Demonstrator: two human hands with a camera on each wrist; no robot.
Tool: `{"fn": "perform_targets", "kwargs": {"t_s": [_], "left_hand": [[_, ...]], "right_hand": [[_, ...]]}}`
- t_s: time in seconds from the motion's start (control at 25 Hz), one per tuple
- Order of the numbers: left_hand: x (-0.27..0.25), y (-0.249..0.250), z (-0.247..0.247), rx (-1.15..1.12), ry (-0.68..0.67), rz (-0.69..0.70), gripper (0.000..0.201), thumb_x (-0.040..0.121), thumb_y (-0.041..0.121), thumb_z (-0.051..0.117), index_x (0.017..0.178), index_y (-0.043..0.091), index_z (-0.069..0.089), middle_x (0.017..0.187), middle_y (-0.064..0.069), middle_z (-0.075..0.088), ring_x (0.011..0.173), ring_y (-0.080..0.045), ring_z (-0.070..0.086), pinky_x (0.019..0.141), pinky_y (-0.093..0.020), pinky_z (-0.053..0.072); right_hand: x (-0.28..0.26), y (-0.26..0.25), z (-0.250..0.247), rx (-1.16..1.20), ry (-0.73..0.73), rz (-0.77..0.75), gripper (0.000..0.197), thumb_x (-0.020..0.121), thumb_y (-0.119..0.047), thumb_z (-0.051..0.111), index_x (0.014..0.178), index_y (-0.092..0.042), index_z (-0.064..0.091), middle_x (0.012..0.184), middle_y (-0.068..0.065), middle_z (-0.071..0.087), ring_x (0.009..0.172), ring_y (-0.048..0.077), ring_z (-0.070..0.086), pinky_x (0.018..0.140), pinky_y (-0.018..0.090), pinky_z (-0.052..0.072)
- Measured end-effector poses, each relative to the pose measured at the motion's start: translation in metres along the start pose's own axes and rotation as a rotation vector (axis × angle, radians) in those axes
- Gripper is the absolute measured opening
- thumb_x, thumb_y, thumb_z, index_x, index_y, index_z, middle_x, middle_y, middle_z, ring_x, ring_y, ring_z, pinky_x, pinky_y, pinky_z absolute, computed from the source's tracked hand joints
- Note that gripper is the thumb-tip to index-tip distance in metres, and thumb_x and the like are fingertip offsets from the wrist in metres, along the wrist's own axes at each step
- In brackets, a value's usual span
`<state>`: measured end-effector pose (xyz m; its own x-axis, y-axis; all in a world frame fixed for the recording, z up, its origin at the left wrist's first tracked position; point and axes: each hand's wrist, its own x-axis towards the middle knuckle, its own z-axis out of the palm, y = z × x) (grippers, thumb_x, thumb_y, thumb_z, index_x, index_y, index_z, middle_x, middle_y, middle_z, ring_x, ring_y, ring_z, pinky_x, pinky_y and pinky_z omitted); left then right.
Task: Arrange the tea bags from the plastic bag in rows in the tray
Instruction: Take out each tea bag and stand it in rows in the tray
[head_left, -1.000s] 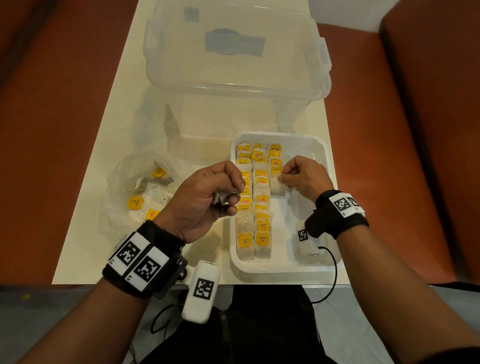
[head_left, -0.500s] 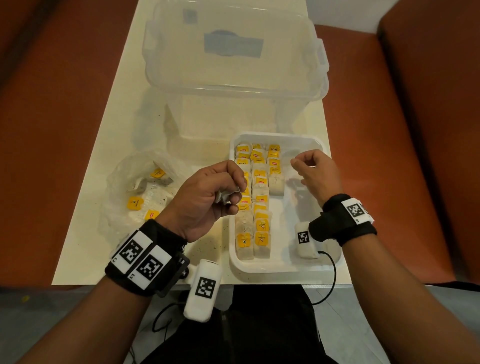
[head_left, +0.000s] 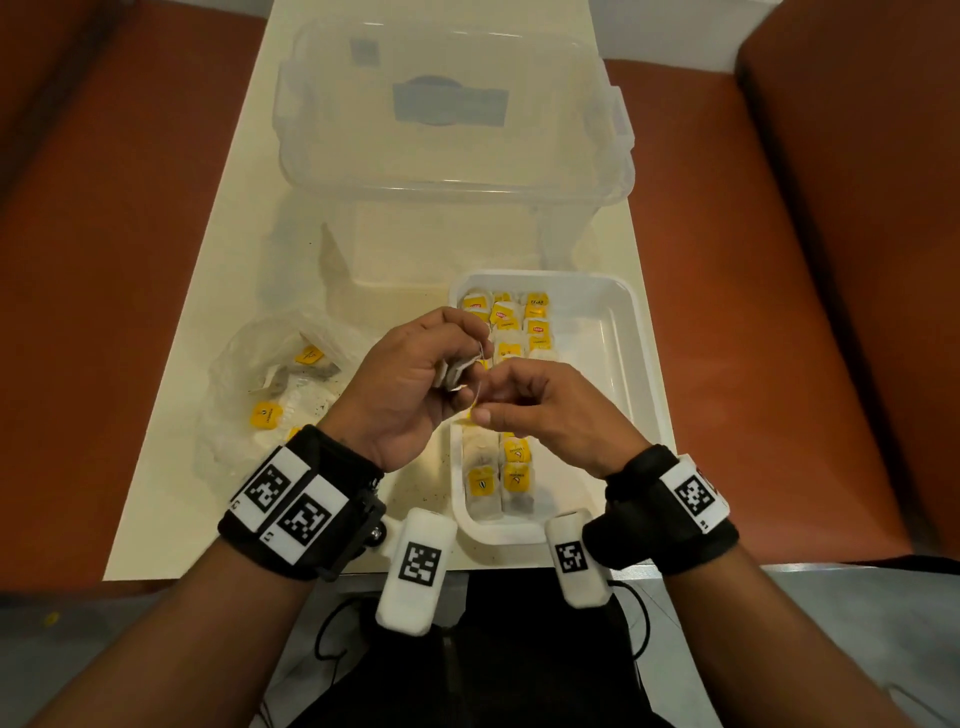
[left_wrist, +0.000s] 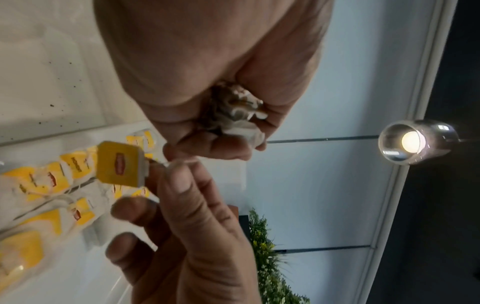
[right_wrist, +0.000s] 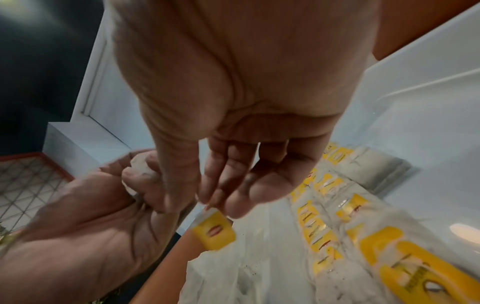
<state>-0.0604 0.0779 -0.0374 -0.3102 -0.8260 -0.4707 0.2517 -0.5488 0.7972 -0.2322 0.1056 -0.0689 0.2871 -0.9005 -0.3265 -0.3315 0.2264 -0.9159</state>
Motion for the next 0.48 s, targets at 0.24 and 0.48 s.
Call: {"fn": "perform_targets", "kwargs": {"t_s": [0.24, 0.48], "left_hand": [[-0.001, 0.002, -0.016, -0.204, 0.02, -0.039, 0.023, 0.092, 0.003, 0.047, 0.094, 0.011, 0.068, 0.09, -0.008, 0.07, 0.069, -0.011, 0.063, 0.059, -0.021, 0.054], [-0.005, 0.0, -0.01, -0.068, -0.064, -0.031, 0.026, 0.093, 0.002, 0.047, 0.097, 0.004, 0.072, 0.091, -0.012, 0.07, 0.074, -0.014, 0.066, 0.061, -0.022, 0.056]], "right_hand": [[-0.007, 0.004, -0.007, 0.082, 0.111, 0.045, 0.009, 0.092, -0.019, 0.069, 0.102, -0.019, 0.071, 0.094, -0.012, 0.071, 0.082, 0.006, 0.064, 0.074, 0.027, 0.053], [0.012, -0.004, 0.01, -0.144, 0.091, -0.083, 0.048, 0.084, -0.022, 0.078, 0.126, -0.038, 0.06, 0.115, -0.014, 0.061, 0.069, -0.003, 0.056, 0.071, 0.024, 0.048]]}}
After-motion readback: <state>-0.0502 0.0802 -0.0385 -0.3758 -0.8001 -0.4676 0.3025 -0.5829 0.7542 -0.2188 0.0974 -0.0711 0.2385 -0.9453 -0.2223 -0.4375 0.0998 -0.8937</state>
